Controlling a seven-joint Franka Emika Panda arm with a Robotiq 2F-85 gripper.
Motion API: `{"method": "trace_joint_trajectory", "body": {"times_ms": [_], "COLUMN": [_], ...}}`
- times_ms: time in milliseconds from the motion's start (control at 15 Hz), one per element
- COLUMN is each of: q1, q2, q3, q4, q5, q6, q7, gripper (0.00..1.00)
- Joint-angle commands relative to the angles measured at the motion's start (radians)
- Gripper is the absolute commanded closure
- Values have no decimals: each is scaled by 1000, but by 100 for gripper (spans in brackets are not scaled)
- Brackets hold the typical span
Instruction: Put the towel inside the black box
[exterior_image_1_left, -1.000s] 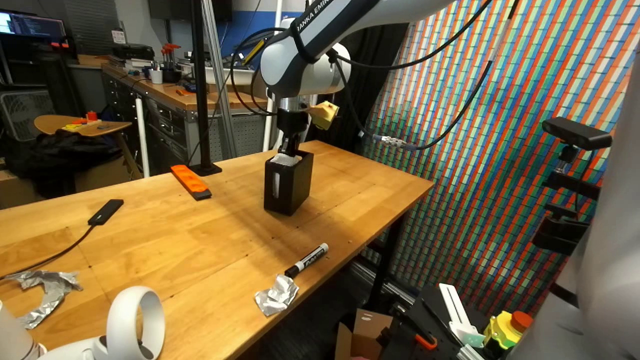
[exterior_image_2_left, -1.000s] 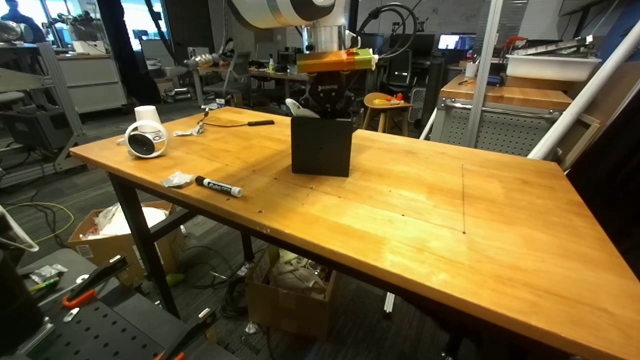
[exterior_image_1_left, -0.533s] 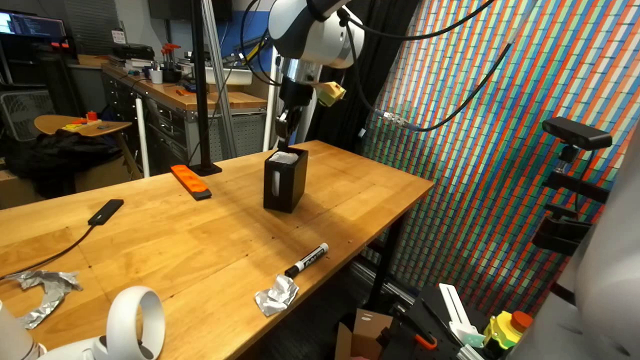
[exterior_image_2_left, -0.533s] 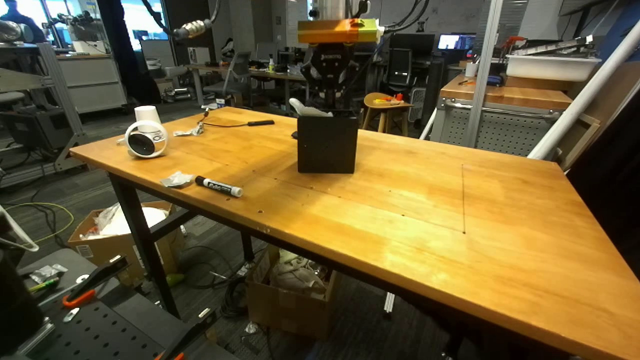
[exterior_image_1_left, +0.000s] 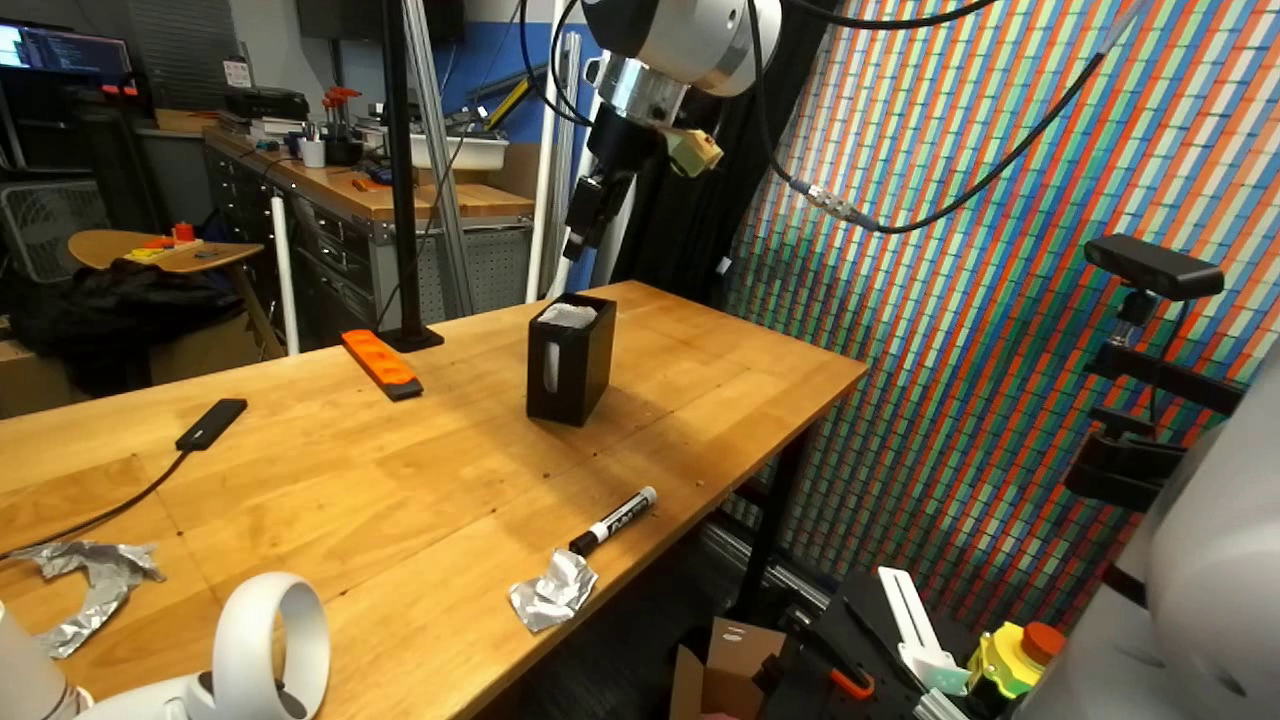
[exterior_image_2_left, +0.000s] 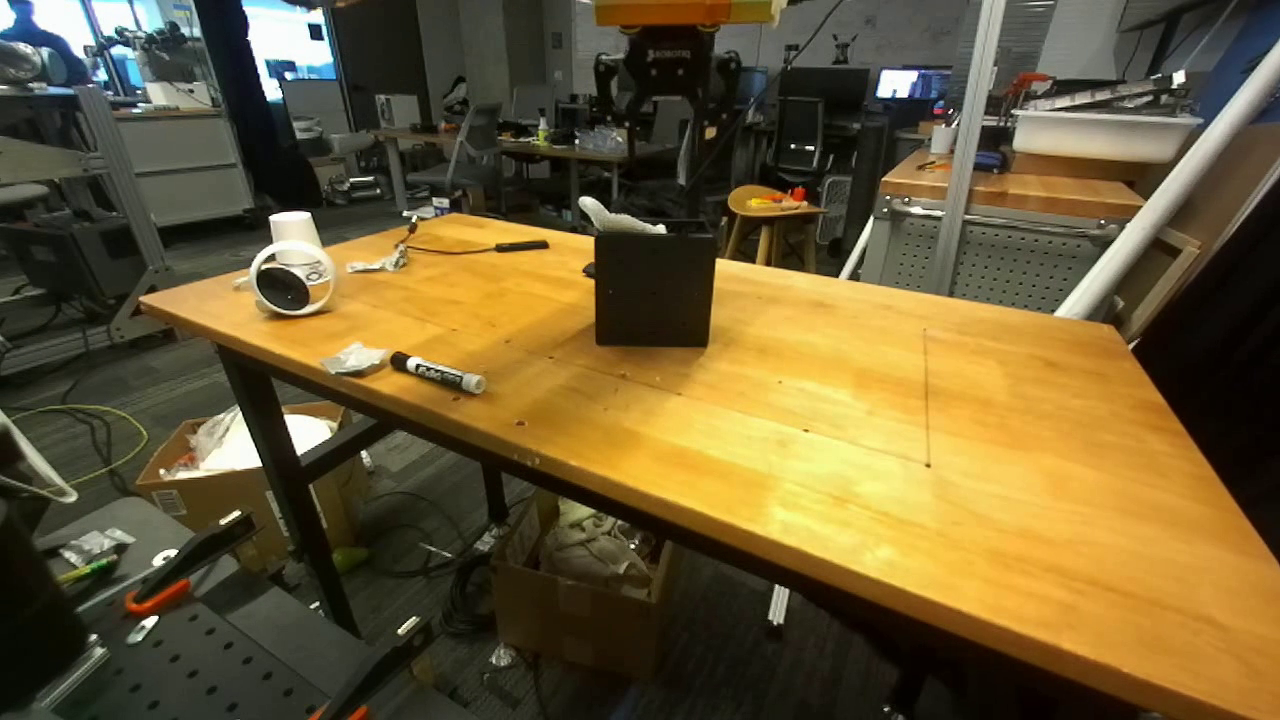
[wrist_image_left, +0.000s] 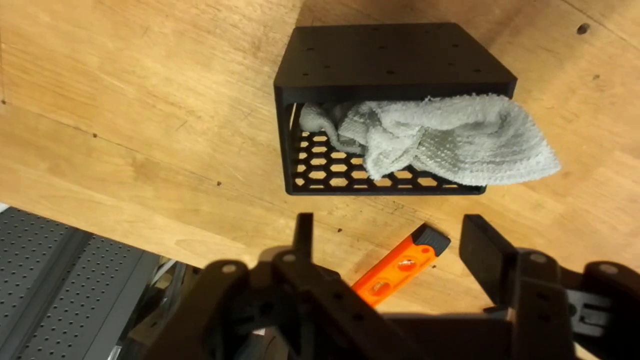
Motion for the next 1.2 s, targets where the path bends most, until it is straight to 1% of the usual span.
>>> {"method": "trace_joint_trajectory", "body": {"times_ms": [0,333,667,867,1133], "q1": [21,60,117,136,140], "q2": [-80,-140,-176,-170,-151], "q3": [-7,-12,-16,-20,-23], "q4": [-97,-187,-250,-276,-292], "q5": [56,161,305,340,366], "q6": [29,69,147,169,193], "q7": [-106,-295,-536,-636,-715], "gripper": [0,0,0,0,0]}}
